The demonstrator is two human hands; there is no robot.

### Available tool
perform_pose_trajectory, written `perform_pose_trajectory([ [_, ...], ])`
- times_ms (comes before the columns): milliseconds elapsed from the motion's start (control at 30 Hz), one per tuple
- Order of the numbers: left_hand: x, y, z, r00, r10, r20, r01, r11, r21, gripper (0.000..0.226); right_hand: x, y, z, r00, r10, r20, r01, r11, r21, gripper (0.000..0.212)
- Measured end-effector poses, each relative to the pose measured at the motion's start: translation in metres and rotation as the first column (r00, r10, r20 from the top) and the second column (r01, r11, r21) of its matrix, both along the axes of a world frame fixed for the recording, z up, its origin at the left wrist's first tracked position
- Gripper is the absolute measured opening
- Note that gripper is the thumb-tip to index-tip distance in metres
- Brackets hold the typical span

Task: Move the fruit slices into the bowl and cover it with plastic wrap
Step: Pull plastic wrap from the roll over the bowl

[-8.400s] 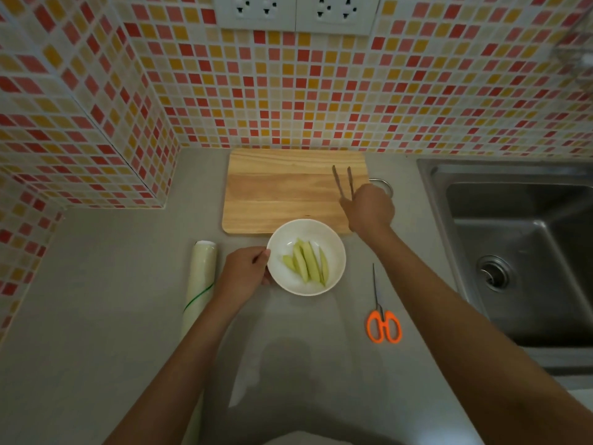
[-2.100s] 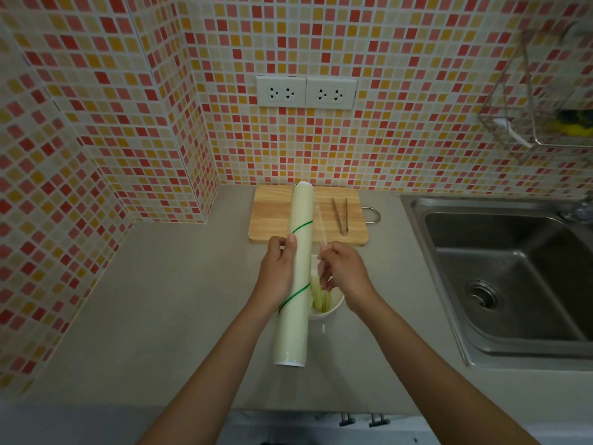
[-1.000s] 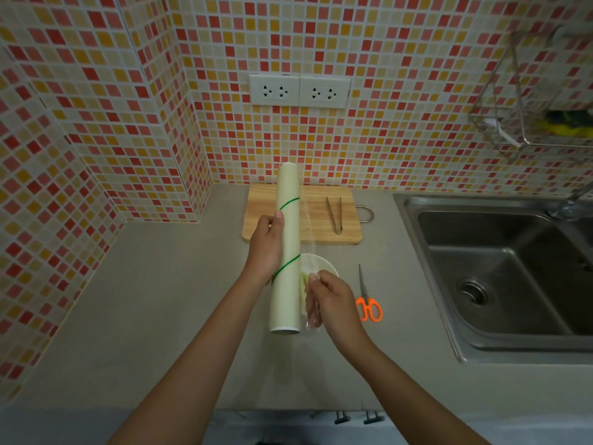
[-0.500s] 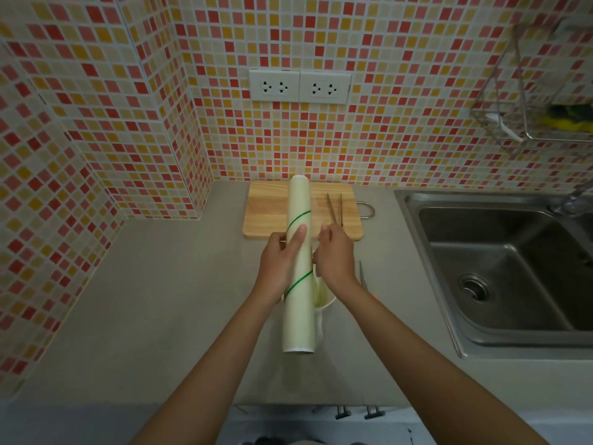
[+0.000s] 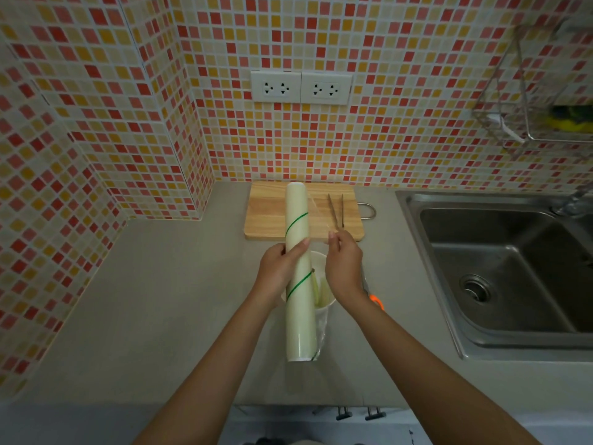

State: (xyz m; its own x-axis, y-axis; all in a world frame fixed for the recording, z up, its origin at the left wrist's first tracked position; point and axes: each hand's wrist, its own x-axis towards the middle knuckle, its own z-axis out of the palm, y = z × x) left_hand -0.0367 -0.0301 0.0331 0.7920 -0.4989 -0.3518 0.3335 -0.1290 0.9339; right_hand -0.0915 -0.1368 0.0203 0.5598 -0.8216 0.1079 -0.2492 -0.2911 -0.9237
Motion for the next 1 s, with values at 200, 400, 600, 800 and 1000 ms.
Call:
perform_pose_trajectory([
  [200, -0.001, -0.006, -0.001, 0.999, 0.004, -0.043, -0.003, 1.0, 0.013, 0.042, -0.005, -0.004, -0.004, 0.995, -0.08, 0.063, 0.077, 0.996, 0.055, 0.024],
  [400, 0.004, -0.001, -0.006, 0.998, 0.043, 0.051, -0.044, 0.999, 0.025, 0.041, -0.011, -0.009, -0.007, 0.99, -0.113, 0.088, 0.106, 0.991, 0.083, 0.021],
  [600, 0.004, -0.002, -0.009, 1.0, 0.027, 0.011, -0.027, 0.998, 0.062, 0.042, -0.013, -0.017, -0.01, 0.989, -0.123, 0.087, 0.116, 0.99, 0.077, 0.019],
  [800, 0.007, 0.003, -0.014, 0.999, 0.028, 0.036, -0.031, 0.997, 0.069, 0.038, -0.017, -0.023, -0.02, 0.992, -0.11, 0.066, 0.105, 0.991, 0.082, 0.017],
  [1000, 0.01, 0.002, -0.021, 0.998, 0.038, -0.04, -0.035, 0.997, 0.066, 0.037, -0.021, -0.031, -0.03, 0.996, -0.09, 0.03, 0.087, 0.992, 0.092, 0.016],
])
